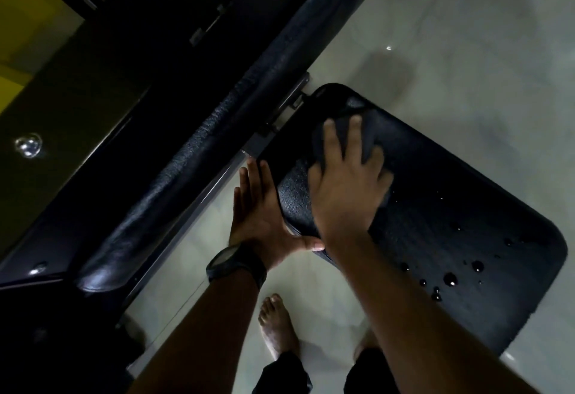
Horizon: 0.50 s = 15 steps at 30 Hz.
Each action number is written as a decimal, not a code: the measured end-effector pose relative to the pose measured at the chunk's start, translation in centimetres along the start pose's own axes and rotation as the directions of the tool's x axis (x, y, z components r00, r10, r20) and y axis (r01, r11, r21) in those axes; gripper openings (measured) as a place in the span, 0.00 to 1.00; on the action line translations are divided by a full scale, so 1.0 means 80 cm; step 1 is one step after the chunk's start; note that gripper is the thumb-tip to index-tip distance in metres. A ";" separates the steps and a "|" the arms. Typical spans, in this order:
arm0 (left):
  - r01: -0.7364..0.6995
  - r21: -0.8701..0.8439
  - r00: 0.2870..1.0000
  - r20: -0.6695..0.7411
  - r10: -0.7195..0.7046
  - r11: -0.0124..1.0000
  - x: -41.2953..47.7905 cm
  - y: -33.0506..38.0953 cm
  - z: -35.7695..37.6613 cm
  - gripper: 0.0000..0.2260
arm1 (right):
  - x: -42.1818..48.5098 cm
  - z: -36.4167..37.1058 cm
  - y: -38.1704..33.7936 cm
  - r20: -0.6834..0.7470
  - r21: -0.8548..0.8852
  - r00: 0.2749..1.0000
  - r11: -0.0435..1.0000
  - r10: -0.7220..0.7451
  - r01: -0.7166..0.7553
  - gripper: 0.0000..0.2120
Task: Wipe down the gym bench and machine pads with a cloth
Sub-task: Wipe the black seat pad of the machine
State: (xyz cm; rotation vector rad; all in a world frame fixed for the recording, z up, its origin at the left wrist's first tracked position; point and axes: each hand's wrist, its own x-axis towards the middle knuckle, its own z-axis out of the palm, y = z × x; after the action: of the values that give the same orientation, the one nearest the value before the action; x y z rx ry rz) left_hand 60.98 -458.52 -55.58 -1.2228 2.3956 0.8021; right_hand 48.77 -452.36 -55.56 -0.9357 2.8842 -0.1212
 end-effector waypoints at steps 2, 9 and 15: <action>0.002 0.051 1.000 -0.001 -0.002 0.999 -0.001 0.003 0.001 0.74 | -0.024 0.006 -0.008 0.006 -0.012 0.979 0.979 -0.204 0.204 0.32; -0.035 -0.015 0.997 -0.063 0.034 0.999 -0.006 0.003 0.001 0.74 | 0.114 -0.014 0.025 0.166 -0.102 0.870 0.870 -0.464 0.483 0.32; -0.032 0.045 0.999 -0.030 0.034 0.998 -0.007 -0.003 0.004 0.74 | 0.029 -0.007 0.036 0.003 0.016 0.998 0.998 0.065 -0.065 0.34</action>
State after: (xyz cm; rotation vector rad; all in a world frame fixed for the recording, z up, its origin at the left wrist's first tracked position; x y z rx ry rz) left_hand 61.47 -458.08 -55.60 -1.1895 2.4503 0.7411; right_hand 45.15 -451.36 -55.51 -0.8378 2.9036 -0.1373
